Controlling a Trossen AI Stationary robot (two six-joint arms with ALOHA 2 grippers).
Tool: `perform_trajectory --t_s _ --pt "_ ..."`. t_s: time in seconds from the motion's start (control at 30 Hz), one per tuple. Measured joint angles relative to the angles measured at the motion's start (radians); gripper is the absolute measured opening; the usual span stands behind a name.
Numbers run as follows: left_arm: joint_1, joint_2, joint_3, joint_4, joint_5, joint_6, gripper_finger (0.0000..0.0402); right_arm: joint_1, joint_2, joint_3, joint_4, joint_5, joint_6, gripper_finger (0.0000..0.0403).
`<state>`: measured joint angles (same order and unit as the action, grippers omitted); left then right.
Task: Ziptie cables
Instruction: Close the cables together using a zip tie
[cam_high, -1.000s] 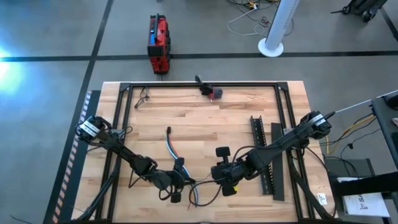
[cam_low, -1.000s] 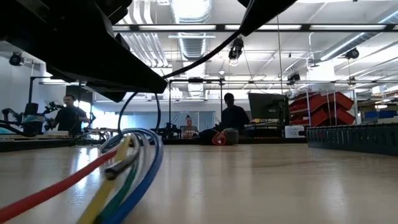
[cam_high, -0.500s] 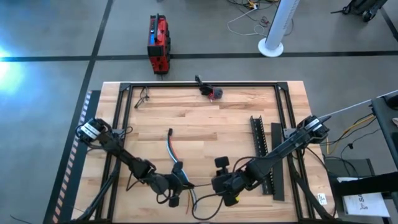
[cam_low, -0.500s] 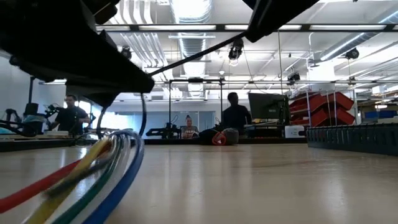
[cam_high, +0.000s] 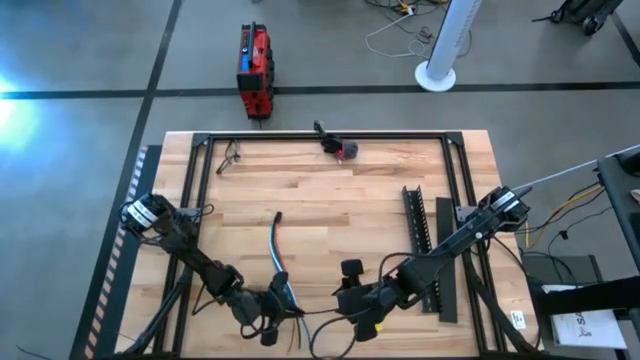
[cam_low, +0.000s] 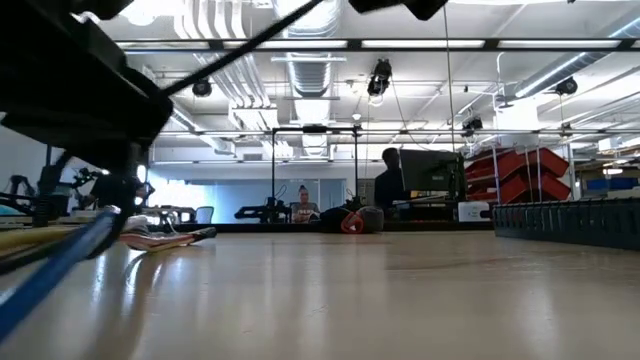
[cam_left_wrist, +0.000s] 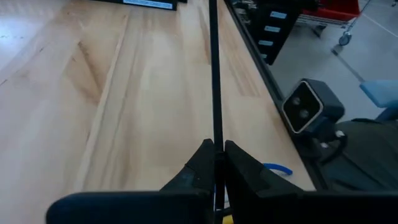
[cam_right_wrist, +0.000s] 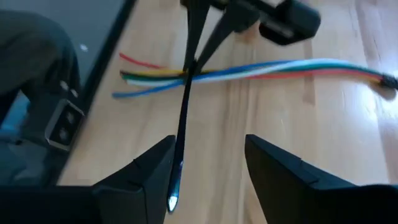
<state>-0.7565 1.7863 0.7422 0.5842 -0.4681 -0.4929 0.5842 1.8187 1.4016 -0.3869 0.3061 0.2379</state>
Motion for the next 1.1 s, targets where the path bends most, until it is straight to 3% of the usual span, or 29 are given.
perform_trajectory --t_s 0.4,0.77,1.0,1.1 --pt "-0.081 0.000 0.000 -0.001 -0.047 0.002 0.0002 0.014 0.001 -0.015 0.159 0.008 0.043 0.0182" --pt "-0.175 -0.003 0.000 -0.031 -0.046 -0.048 0.0002 0.009 0.149 -0.016 0.365 0.000 0.044 0.0202" --pt "-0.212 -0.003 0.000 -0.068 -0.065 -0.096 0.0002 0.006 0.093 -0.016 0.271 0.021 0.040 0.0224" --pt "-0.211 -0.003 0.000 -0.069 -0.066 -0.096 0.0002 -0.008 0.055 -0.015 0.228 0.110 0.024 0.0236"
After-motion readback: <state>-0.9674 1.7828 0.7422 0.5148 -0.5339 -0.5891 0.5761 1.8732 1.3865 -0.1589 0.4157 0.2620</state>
